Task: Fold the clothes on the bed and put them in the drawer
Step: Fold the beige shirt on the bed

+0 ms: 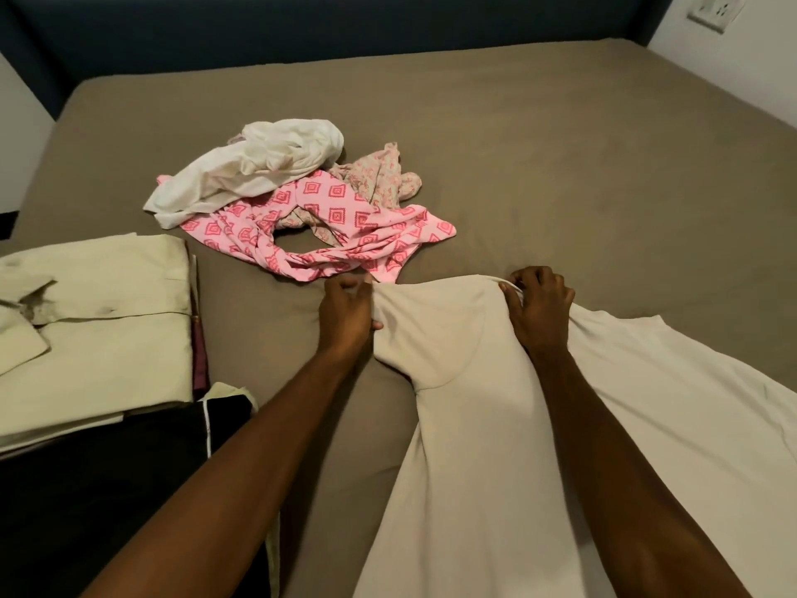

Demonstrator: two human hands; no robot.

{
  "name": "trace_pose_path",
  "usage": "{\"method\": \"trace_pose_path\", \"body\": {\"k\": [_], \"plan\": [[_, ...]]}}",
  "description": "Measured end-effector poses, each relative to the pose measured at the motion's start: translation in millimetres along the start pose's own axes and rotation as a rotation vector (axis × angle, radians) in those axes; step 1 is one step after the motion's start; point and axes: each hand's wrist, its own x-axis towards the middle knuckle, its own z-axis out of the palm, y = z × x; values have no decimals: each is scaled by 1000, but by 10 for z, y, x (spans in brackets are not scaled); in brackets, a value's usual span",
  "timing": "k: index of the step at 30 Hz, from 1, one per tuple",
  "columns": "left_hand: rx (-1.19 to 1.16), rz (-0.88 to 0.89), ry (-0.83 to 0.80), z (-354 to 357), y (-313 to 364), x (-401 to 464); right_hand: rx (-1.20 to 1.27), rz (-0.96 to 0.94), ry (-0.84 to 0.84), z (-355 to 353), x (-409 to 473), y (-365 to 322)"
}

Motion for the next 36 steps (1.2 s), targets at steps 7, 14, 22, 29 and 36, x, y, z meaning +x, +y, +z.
{"method": "trace_pose_path", "body": {"k": [7, 14, 22, 29, 36], "plan": [[345, 590, -42, -462, -237, -1590, 96, 156, -216, -187, 133, -107], [595, 695, -160, -1010, -795, -2538, -285, 108, -145, -498, 33, -946], [700, 352, -109, -920, -626, -2560, -48, 141, -82, -719, -1308, -1887], [717, 377, -179, -998, -639, -2662, 281, 201, -153, -637, -1417, -1751], [829, 293, -200, -949, -528, -2606, 308, 268, -184, -665, -1404, -1813]]}}
